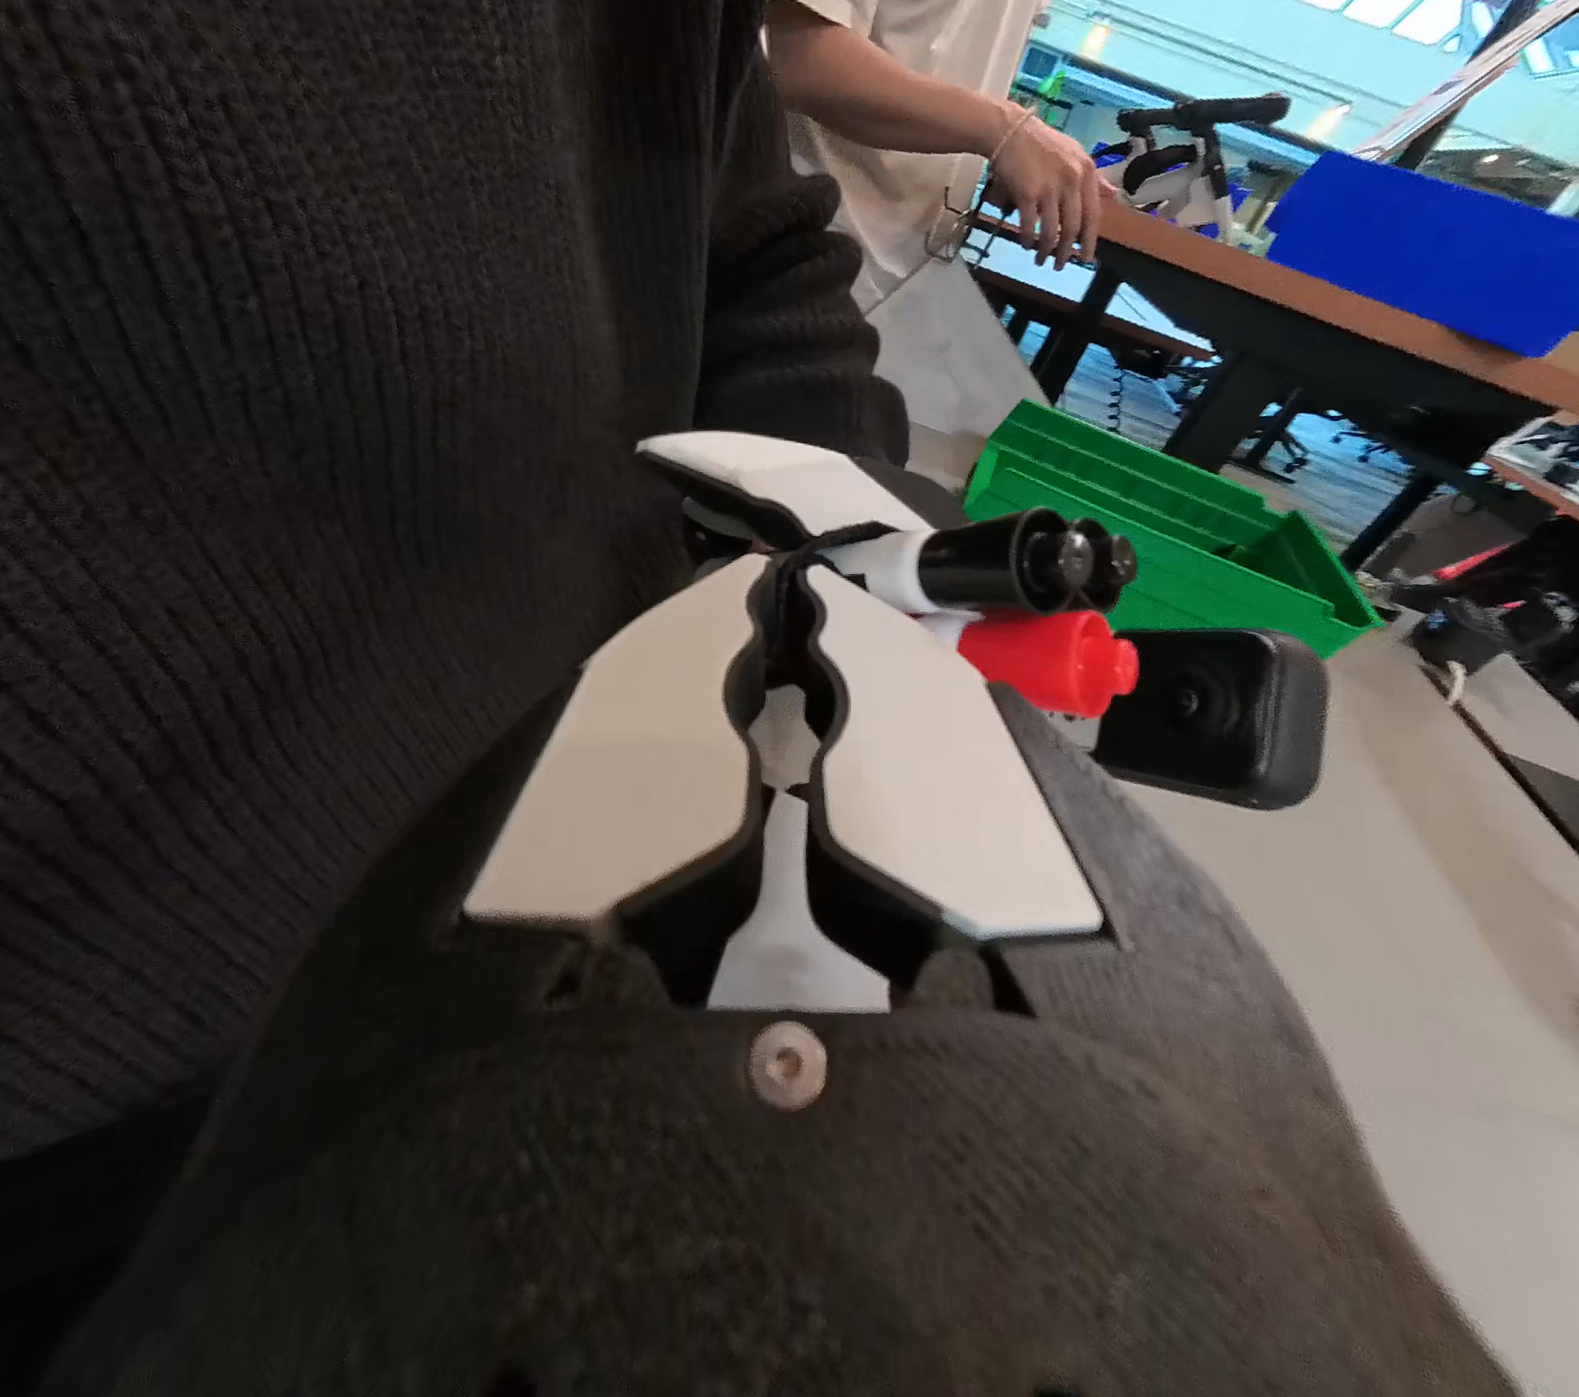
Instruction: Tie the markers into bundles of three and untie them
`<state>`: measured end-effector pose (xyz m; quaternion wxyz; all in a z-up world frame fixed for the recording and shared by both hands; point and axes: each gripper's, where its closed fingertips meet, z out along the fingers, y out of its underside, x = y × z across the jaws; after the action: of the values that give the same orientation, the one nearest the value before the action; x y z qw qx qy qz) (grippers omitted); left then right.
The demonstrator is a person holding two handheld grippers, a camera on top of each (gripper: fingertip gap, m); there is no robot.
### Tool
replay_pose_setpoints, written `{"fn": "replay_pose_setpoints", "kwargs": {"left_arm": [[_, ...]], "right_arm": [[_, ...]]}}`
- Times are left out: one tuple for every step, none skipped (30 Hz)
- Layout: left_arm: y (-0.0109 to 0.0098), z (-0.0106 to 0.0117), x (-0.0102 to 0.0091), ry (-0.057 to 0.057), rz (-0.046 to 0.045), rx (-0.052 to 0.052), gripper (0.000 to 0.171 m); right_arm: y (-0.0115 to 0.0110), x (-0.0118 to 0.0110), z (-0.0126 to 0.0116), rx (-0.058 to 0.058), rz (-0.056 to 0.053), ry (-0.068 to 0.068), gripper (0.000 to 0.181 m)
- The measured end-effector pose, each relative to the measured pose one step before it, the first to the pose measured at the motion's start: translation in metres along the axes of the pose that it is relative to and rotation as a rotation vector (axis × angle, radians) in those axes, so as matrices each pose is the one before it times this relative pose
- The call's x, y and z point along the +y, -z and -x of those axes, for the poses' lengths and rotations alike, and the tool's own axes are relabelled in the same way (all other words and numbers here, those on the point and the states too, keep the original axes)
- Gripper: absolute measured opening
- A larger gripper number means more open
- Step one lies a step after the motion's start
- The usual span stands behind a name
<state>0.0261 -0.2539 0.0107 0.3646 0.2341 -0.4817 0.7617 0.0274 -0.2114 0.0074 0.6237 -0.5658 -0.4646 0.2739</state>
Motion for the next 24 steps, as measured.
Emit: {"fn": "replay_pose_setpoints", "kwargs": {"left_arm": [[-0.00129,0.00006,-0.00019,-0.0148,0.00069,-0.0073,0.043],[-0.00119,-0.00011,0.00045,-0.0166,0.00900,-0.0089,0.043],[-0.00090,-0.00040,0.00011,-0.0195,0.00906,-0.0099,0.043],[-0.00084,-0.00068,-0.00002,-0.0221,0.00725,-0.0094,0.043],[-0.00038,-0.00042,-0.00032,-0.0226,0.00614,-0.0115,0.043],[0.00018,-0.00027,-0.00139,-0.0185,-0.00201,-0.0120,0.043],[0.00058,-0.00034,-0.00156,-0.0121,-0.00378,-0.0073,0.043],[0.00064,-0.00060,-0.00064,-0.0118,0.00106,-0.0041,0.043],[0.00048,-0.00008,0.00020,-0.0137,0.00454,-0.0073,0.043],[0.00017,0.00038,0.00049,-0.0137,0.00644,-0.0093,0.043],[-0.00010,0.00031,0.00094,-0.0121,0.00903,-0.0089,0.043],[-0.00021,0.00027,0.00050,-0.0119,0.00548,-0.0084,0.043],[-0.00034,0.00006,0.00021,-0.0079,0.00462,-0.0060,0.043],[-0.00047,-0.00055,0.00058,-0.0056,0.00586,-0.0013,0.043],[-0.00058,-0.00038,0.00039,-0.0088,0.00509,-0.0024,0.044],[-0.00031,-0.00036,0.00015,-0.0084,0.00258,-0.0029,0.043],[-0.00007,-0.00112,-0.00014,-0.0052,0.00071,0.0040,0.043],[-0.00003,-0.00094,-0.00080,-0.0069,-0.00328,0.0009,0.043],[-0.00015,0.00028,-0.00056,-0.0072,-0.00046,-0.0071,0.043],[-0.00003,0.00005,0.00042,-0.0050,0.00494,-0.0030,0.043],[0.00004,-0.00066,0.00026,-0.0047,0.00269,0.0013,0.043],[0.00046,-0.00001,-0.00099,-0.0048,-0.00564,-0.0033,0.043],[0.00090,-0.00102,-0.00133,0.0019,-0.00708,0.0040,0.044],[0.00068,-0.00020,-0.00030,-0.0008,-0.00040,-0.0011,0.043]], "right_arm": [[0.00059,-0.00121,0.00041,-0.0162,-0.0154,-0.0229,0.004],[0.00076,-0.00148,0.00062,-0.0179,-0.0223,-0.0355,0.005],[0.00049,-0.00166,0.00063,-0.0188,-0.0263,-0.0462,0.005],[0.00001,-0.00208,0.00032,-0.0175,-0.0287,-0.0448,0.005],[-0.00003,-0.00218,0.00004,-0.0140,-0.0278,-0.0401,0.005],[0.00006,-0.00212,-0.00068,-0.0087,-0.0227,-0.0371,0.005],[0.00028,-0.00169,-0.00134,-0.0028,-0.0172,-0.0380,0.004],[0.00019,-0.00143,-0.00149,-0.0003,-0.0140,-0.0371,0.005],[-0.00003,-0.00112,-0.00100,-0.0026,-0.0124,-0.0292,0.004],[-0.00009,-0.00028,-0.00032,-0.0074,-0.0072,-0.0233,0.005],[-0.00010,0.00006,0.00021,-0.0109,-0.0039,-0.0185,0.005],[-0.00003,-0.00011,0.00026,-0.0110,-0.0050,-0.0138,0.004],[0.00032,-0.00033,0.00020,-0.0092,-0.0050,-0.0102,0.004],[0.00047,-0.00023,0.00013,-0.0102,-0.0040,-0.0092,0.005],[0.00046,-0.00023,0.00017,-0.0124,-0.0036,-0.0188,0.005],[0.00048,-0.00021,-0.00003,-0.0140,-0.0024,-0.0284,0.005],[0.00055,-0.00013,-0.00042,-0.0114,-0.0015,-0.0307,0.005],[0.00079,0.00012,-0.00040,-0.0104,-0.0017,-0.0314,0.005],[0.00075,0.00086,-0.00028,-0.0118,0.0011,-0.0279,0.005],[0.00061,0.00098,-0.00064,-0.0085,0.0004,-0.0205,0.005],[0.00019,0.00004,-0.00080,-0.0042,-0.0063,-0.0161,0.005],[-0.00010,-0.00060,-0.00185,0.0048,-0.0095,-0.0125,0.005],[-0.00009,-0.00091,-0.00267,0.0125,-0.0092,-0.0110,0.005],[0.00000,-0.00051,-0.00191,0.0058,-0.0025,-0.0124,0.005]]}}
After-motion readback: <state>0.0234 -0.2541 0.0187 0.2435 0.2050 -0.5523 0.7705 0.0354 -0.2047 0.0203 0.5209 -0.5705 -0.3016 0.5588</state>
